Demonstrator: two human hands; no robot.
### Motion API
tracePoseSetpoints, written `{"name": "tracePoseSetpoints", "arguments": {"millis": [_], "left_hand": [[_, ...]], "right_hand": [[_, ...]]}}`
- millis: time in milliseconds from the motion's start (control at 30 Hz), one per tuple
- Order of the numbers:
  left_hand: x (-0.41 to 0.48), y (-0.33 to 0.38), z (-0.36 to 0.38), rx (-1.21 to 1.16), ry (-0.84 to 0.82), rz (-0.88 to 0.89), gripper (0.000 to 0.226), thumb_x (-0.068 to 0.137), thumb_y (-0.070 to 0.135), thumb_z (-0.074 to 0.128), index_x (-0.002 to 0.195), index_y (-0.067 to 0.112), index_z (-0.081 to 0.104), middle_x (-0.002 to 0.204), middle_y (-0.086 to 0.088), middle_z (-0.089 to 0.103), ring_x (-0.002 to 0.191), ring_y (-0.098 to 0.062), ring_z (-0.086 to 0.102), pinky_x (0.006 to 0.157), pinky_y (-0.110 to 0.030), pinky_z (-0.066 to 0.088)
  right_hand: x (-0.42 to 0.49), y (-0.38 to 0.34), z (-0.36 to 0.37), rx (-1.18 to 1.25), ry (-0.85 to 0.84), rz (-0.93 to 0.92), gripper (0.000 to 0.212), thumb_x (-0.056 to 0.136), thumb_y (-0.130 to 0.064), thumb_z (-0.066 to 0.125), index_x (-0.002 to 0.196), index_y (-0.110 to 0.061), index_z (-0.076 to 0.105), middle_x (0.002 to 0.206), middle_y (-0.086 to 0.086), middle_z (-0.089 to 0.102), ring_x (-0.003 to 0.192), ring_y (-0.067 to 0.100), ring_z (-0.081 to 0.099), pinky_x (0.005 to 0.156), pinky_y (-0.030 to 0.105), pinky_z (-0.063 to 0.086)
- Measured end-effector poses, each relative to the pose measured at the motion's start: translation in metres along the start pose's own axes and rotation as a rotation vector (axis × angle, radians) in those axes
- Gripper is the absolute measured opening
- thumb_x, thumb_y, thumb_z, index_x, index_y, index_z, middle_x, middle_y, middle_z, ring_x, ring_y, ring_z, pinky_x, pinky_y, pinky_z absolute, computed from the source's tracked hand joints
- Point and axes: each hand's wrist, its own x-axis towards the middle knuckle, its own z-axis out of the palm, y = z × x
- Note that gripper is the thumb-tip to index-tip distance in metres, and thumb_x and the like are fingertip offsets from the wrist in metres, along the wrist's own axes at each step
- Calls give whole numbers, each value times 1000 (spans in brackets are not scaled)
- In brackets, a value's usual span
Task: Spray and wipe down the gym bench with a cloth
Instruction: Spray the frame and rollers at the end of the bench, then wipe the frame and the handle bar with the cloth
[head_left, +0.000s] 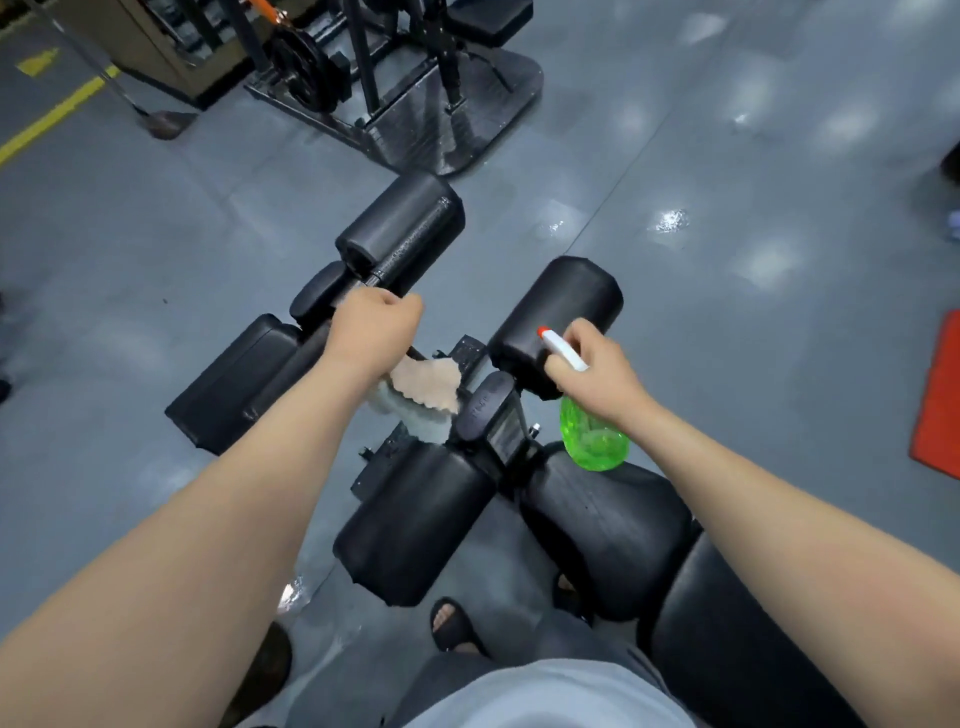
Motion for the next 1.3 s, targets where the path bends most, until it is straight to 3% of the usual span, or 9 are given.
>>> {"name": "tracePoseSetpoints", "arguments": {"millis": [100, 200, 433, 533, 633, 800, 900, 1000, 1300], "left_hand": [[-13, 6, 21, -178, -61, -116, 12, 72, 29, 60, 75, 18, 59, 67, -6, 38, 67, -20, 34, 69, -36, 31], [-24, 7, 38, -345, -155, -238, 24, 69, 31, 61, 81, 12, 69, 57, 0, 41, 57, -20, 33, 69, -37, 31], [-57, 6, 66, -622, -355, -446, 8, 88, 14, 56, 82, 9, 60, 54, 2, 41, 39, -12, 43, 53, -23, 42], [-62, 0, 68, -638, -404, -479, 5, 86, 10, 56, 87, 8, 61, 55, 1, 46, 45, -16, 53, 58, -27, 50], [-65, -8, 67, -666, -399, -493, 27, 80, 3, 47, 102, 2, 62, 73, -9, 57, 58, -24, 65, 63, -35, 57], [-64, -21, 60, -659, -346, -468, 41, 74, -7, 31, 101, 1, 62, 88, -13, 51, 73, -28, 67, 80, -45, 60], [-64, -25, 59, -627, -323, -451, 44, 74, -10, 28, 100, 1, 63, 91, -15, 57, 74, -25, 65, 78, -43, 61], [-64, -29, 59, -591, -299, -451, 44, 69, -10, 34, 99, 1, 65, 98, -17, 57, 89, -29, 64, 94, -51, 57], [-62, -33, 67, -581, -282, -432, 40, 73, -11, 39, 96, 2, 68, 104, -17, 61, 98, -30, 64, 94, -45, 58]], "right_hand": [[-23, 42, 5, -11, 26, 11, 25, 87, -30, 67, 77, -19, 46, 70, 2, 57, 66, 16, 49, 61, 36, 41], [-38, 77, 12, -52, 47, 66, 30, 86, -34, 72, 70, -25, 49, 67, -4, 58, 68, 18, 53, 59, 34, 38], [-56, 142, 28, -165, -39, 232, 19, 90, -32, 67, 78, -20, 58, 68, -2, 58, 69, 25, 55, 56, 32, 36], [-63, 160, 36, -220, -128, 249, 7, 91, -22, 62, 87, -21, 57, 79, 2, 61, 76, 27, 57, 60, 33, 39], [-66, 170, 43, -203, -165, 284, 8, 93, -19, 60, 96, -18, 53, 83, 0, 58, 73, 22, 55, 56, 30, 36], [-65, 180, 54, -217, -220, 340, 11, 95, -18, 58, 101, -14, 50, 91, 5, 59, 83, 26, 57, 65, 33, 38], [-64, 184, 52, -227, -205, 347, 12, 95, -21, 59, 102, -14, 52, 90, 3, 59, 83, 25, 56, 64, 32, 36], [-62, 186, 47, -266, -241, 348, 17, 95, -25, 63, 104, -16, 52, 90, 1, 58, 82, 23, 55, 59, 32, 35], [-59, 173, 39, -256, -278, 329, 26, 87, -32, 67, 107, -20, 55, 92, -1, 61, 77, 15, 57, 58, 29, 39]]}}
